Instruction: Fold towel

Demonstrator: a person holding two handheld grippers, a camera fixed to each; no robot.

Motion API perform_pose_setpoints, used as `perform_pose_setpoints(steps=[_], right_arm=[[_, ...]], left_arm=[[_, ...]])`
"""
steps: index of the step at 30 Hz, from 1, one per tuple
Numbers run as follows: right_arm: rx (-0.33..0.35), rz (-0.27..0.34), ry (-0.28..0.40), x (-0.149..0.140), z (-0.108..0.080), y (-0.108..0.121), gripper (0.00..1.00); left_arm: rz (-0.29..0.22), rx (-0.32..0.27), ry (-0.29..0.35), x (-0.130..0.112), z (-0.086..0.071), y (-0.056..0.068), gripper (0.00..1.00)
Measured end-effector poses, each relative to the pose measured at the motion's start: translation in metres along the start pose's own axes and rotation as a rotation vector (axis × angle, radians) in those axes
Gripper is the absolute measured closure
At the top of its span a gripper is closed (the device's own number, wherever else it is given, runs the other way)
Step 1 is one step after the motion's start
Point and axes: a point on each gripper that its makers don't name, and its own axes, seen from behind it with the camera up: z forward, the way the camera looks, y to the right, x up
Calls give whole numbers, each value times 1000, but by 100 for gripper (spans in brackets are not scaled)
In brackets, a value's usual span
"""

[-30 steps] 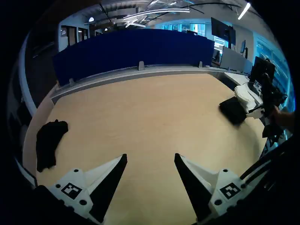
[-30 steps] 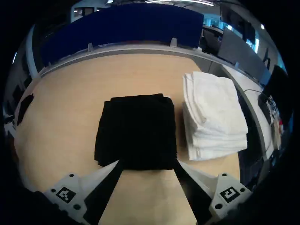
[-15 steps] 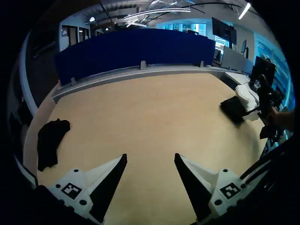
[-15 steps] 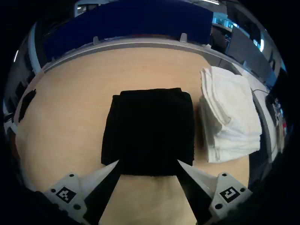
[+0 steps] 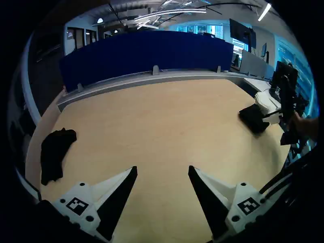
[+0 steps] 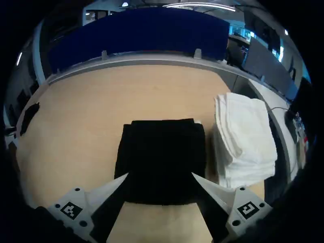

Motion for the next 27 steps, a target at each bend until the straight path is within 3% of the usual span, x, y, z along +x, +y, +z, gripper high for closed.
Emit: perform_pose_setpoints(steps=[15,27], right_arm=[[7,5,21,61,46,1,0],[0,-7,-21,56,64,5,0]], left_arm=[[-28,41,-13,-5,-1,-14,6],[-40,61,-21,-7,-2,-22,6]])
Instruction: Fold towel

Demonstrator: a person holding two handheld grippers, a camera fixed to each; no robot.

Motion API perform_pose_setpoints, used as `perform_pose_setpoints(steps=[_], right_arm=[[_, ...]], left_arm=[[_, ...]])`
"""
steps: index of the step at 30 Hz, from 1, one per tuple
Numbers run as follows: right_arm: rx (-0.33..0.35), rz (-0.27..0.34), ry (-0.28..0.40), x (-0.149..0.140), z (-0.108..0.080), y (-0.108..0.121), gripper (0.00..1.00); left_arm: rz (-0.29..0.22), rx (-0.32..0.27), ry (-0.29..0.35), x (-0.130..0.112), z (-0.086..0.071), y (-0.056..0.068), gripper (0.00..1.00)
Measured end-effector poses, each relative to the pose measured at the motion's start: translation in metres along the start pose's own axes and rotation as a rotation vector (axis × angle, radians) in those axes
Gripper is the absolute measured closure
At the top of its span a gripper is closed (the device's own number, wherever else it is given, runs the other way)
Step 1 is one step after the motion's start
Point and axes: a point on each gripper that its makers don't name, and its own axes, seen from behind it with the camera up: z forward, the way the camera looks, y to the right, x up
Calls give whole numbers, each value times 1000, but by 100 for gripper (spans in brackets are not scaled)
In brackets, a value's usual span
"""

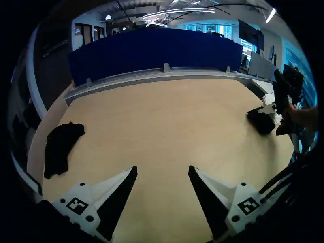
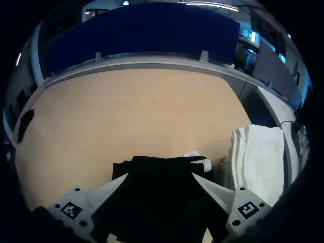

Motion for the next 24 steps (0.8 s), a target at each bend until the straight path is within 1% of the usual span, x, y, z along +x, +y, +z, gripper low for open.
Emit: perform_pose_setpoints(steps=[6,12,16,21,24], right_arm=[[3,6,-29,-4,10,1,0],[6,11,-36,-5,12,2,0],[6,10,-23,0,8,1,0],[4,0,26,13,-8,-1,0],[2,-2,43,18,-16,-1,0]], left_arm=[[-4,9,-4,-3,-2,-3,6],[-8,13,-6,-6,-3,-3,6],[-6,10,-6,-5,-3,-2,6],[-6,6,3,-1,-2,-2,6],[-11,1,7,2,-1,-2,6]])
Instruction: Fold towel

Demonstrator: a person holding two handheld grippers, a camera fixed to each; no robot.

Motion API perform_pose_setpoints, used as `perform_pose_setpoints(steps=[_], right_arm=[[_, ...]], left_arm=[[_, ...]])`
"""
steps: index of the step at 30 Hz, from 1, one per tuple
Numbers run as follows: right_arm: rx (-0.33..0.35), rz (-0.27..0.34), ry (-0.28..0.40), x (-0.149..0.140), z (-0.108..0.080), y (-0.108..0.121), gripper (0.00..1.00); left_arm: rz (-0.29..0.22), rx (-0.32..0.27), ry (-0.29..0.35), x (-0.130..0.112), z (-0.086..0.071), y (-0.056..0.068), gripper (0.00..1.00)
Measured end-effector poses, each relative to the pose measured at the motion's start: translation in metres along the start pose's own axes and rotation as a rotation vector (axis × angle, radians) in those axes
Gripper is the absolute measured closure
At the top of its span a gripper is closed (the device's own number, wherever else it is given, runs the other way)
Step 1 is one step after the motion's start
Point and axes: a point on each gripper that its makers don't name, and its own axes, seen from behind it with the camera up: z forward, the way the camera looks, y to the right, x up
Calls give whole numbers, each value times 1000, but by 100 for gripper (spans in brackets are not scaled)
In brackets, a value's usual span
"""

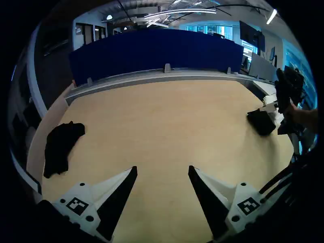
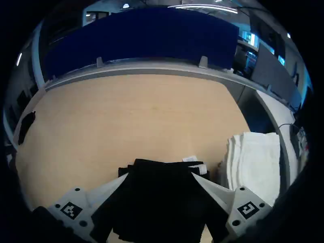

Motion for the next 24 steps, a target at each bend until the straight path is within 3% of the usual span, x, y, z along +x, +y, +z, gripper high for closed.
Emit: perform_pose_setpoints(steps=[9,24], right_arm=[[-14,14,70,9,-27,-1,0],[-46,43,227,-24,-109,-22,0]], left_arm=[[7,-16,17,7,1,3,6],[25,-57,47,13,-4,6,6]])
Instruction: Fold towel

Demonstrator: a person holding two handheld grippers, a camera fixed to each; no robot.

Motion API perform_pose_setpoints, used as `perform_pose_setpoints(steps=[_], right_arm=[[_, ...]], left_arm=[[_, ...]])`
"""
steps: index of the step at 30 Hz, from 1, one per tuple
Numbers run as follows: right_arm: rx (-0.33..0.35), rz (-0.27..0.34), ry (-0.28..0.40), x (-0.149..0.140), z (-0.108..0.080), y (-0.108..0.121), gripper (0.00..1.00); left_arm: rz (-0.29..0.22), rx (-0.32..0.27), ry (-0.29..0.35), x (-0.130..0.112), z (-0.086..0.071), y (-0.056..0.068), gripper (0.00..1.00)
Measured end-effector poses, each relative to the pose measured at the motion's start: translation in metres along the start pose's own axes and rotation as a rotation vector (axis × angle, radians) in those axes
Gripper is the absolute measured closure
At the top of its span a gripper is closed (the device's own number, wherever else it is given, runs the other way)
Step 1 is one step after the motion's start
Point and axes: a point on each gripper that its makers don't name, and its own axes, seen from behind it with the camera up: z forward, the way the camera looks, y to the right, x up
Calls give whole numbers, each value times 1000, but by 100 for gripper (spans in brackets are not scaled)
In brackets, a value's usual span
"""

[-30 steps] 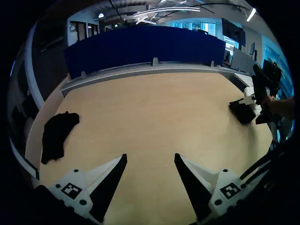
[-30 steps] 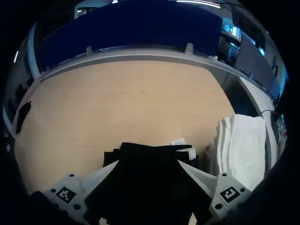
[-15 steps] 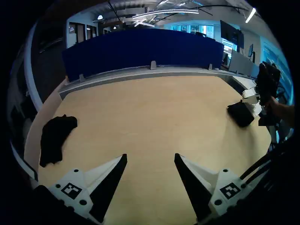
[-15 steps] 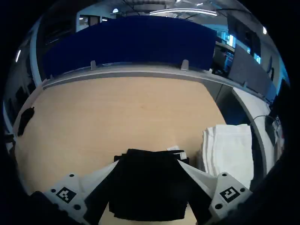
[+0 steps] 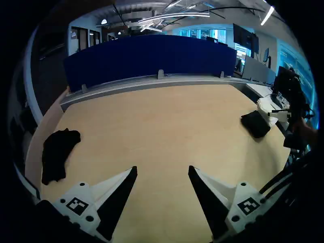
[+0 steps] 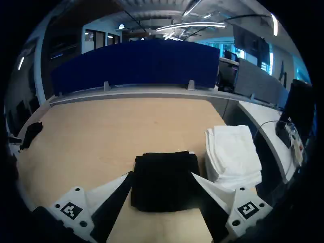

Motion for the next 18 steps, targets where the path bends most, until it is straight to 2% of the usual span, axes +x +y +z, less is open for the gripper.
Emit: perform_pose_setpoints(steps=[6,10,15,18], right_arm=[[-3,28,103,8,-14,-3,0],[-33,56,218,27,-24,3,0],[-88,47,384,54,-42,12,0],[-106,25,446,65,-48,12,0]], left_arm=[[5,-9,12,1,-3,1,6],[4,-10,20,2,-5,0,6],[-5,-7,34,4,-7,-3,6],[-11,-6,44,6,-8,-6,6]])
